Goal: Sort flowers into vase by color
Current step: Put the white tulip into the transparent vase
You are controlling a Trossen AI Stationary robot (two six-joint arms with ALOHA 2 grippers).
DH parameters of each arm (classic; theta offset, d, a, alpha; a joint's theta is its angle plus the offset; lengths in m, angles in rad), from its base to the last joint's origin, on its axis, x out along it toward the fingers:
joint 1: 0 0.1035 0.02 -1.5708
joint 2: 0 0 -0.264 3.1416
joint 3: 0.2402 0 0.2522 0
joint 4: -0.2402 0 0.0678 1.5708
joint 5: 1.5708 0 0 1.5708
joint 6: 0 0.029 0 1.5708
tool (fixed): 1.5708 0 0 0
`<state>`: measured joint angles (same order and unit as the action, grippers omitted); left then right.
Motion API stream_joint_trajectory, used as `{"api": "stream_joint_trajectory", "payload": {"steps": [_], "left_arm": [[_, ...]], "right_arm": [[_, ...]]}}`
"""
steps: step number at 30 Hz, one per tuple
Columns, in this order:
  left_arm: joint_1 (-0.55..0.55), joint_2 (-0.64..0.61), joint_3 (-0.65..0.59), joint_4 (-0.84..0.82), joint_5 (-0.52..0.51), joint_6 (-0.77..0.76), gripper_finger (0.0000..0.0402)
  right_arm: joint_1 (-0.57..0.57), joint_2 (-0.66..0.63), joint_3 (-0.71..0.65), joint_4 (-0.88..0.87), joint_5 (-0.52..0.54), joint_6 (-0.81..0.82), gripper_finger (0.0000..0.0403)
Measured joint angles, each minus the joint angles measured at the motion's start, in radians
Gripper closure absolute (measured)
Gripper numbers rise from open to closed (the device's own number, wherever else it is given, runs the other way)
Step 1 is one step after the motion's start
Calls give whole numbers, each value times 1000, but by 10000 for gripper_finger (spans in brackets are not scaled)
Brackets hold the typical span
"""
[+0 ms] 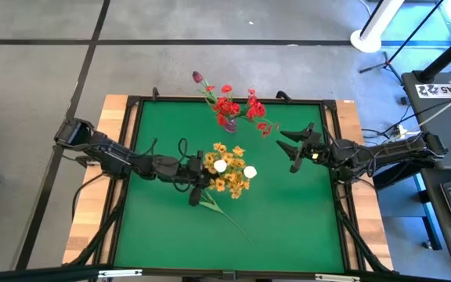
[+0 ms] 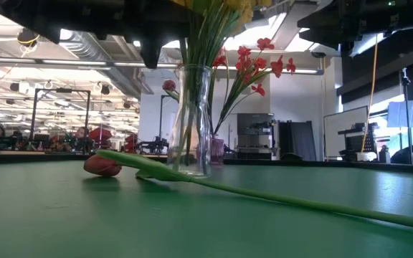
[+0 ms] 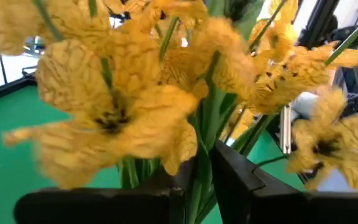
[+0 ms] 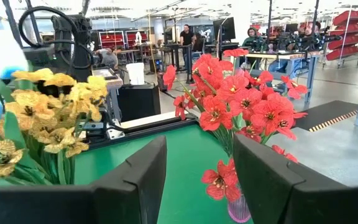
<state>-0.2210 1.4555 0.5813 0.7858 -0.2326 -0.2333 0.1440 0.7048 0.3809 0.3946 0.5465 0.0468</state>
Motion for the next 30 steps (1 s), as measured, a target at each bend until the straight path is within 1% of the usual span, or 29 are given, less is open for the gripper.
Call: {"api": "stream_joint_trajectory", "payload": {"steps": [4,10,13,22,26,30], "left_arm": [[-18,-1,31,-80,-7,-1,352],[-50,-6,71,-204,-64,-21,352],[-67,-38,77,-255,-98,-23,352],[-126,-213,78,-467,-221,-29,351],[-144,-240,78,-527,-230,-62,340],[-155,-241,78,-558,-226,-105,318]], "right_arm": [[0,0,0,0,0,0,221],[0,0,0,0,0,0,221],[0,0,0,0,0,1,221],[0,0,0,3,0,1,221],[0,0,0,8,-1,1,221],[0,0,0,13,0,1,221]]}}
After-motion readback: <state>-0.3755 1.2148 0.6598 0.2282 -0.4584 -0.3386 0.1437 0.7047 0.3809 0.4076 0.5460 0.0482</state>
